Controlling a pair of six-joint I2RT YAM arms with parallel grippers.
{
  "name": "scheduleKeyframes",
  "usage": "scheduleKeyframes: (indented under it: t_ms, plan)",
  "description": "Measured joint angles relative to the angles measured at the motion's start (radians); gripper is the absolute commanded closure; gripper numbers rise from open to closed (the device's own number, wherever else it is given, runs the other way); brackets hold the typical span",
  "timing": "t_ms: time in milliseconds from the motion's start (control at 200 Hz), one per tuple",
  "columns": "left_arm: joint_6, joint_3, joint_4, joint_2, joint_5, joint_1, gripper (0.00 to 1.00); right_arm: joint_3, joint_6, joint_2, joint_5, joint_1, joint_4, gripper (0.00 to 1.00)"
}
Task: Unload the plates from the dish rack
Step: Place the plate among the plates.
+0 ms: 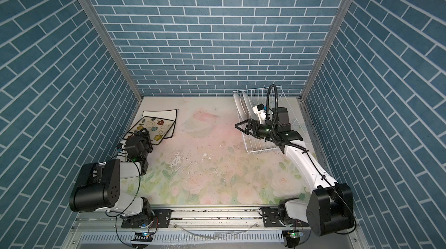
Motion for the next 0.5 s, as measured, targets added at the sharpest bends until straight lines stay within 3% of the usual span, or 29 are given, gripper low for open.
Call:
scheduleKeyframes:
  t_ms: [300,500]
  plan:
    - [-0.048,0.08,0.07,0.174,0.071,-0.014,0.18,0.0,-0.023,0.0,0.0,-0.011,-0.009,0.02]
    - [-0.071,0.095,0.114,0.214,0.081,-0.037,0.17,0.0,-0.023,0.0,-0.001,-0.015,-0.008,0.02]
